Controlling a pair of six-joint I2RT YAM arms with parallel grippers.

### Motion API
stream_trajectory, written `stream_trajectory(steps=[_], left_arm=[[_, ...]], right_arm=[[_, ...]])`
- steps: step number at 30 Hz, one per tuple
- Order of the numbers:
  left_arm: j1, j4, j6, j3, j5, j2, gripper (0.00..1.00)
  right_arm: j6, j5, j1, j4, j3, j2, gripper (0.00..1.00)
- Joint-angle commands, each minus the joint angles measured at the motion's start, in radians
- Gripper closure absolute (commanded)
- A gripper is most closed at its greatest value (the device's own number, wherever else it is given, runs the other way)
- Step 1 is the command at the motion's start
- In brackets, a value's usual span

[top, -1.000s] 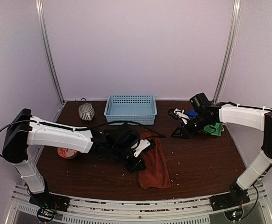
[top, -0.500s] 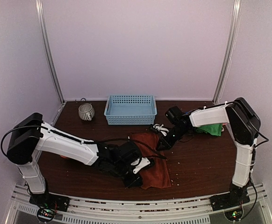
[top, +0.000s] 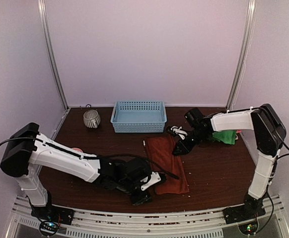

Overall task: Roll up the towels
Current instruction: Move the towel to the center of the board, then roll the towel at the center of the board.

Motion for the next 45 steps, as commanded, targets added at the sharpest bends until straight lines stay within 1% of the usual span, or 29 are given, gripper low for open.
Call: stream_trajectory(steps=[1,3,7,10,12,17,19,23,26,28,32,34,37,38,40,43,45], left_arm=[[-0.102,0.037,0.188,0.086,-0.266,0.018,0.50],[-0.121,0.031,0.238,0.124,-0.333,0.045,0.48],[-0.121,0.032,0.319,0.196,-0.358,0.112,0.49],[-0.119,-0.002,0.364,0.274,-0.349,0.201,0.52],[-0.113,-0.026,0.377,0.327,-0.336,0.245,0.55],[-0.074,-0.008,0.377,0.350,-0.309,0.297,0.59],[-0.067,-0.018,0.380,0.360,-0.308,0.312,0.64],[-0.057,-0.030,0.382,0.351,-0.283,0.309,0.84],[-0.032,-0.030,0.376,0.336,-0.190,0.292,0.95],[-0.001,-0.027,0.354,0.330,-0.081,0.283,0.97],[0.089,-0.025,0.268,0.330,0.192,0.293,0.99],[0.140,-0.034,0.230,0.340,0.353,0.319,0.99],[0.191,-0.071,0.191,0.386,0.550,0.372,0.97],[0.202,-0.086,0.179,0.402,0.597,0.390,0.97],[0.219,-0.092,0.148,0.421,0.667,0.417,0.97],[0.244,-0.091,0.119,0.441,0.766,0.445,0.96],[0.260,-0.092,0.096,0.450,0.805,0.460,0.96]], right_arm=[[-0.071,-0.127,0.003,-0.075,-0.001,-0.169,0.76],[-0.078,-0.111,0.000,-0.076,-0.032,-0.227,0.75],[-0.078,-0.109,-0.030,-0.047,-0.116,-0.310,0.74],[-0.062,-0.139,-0.070,0.001,-0.171,-0.337,0.73],[-0.061,-0.144,-0.092,0.001,-0.173,-0.343,0.73],[-0.064,-0.163,-0.119,0.008,-0.186,-0.344,0.72],[-0.070,-0.171,-0.121,-0.002,-0.182,-0.348,0.72],[-0.095,-0.183,-0.137,-0.044,-0.162,-0.406,0.73],[-0.111,-0.157,-0.150,-0.092,-0.143,-0.498,0.73],[-0.133,-0.132,-0.153,-0.134,-0.136,-0.575,0.73],[-0.175,-0.073,-0.154,-0.218,-0.131,-0.727,0.72],[-0.220,-0.096,-0.153,-0.283,-0.130,-0.772,0.70],[-0.368,-0.181,-0.144,-0.463,-0.124,-0.781,0.68],[-0.426,-0.192,-0.131,-0.522,-0.133,-0.777,0.68],[-0.507,-0.171,-0.086,-0.578,-0.165,-0.772,0.70],[-0.552,-0.117,-0.015,-0.557,-0.242,-0.795,0.73],[-0.547,-0.068,0.058,-0.509,-0.285,-0.819,0.74]])
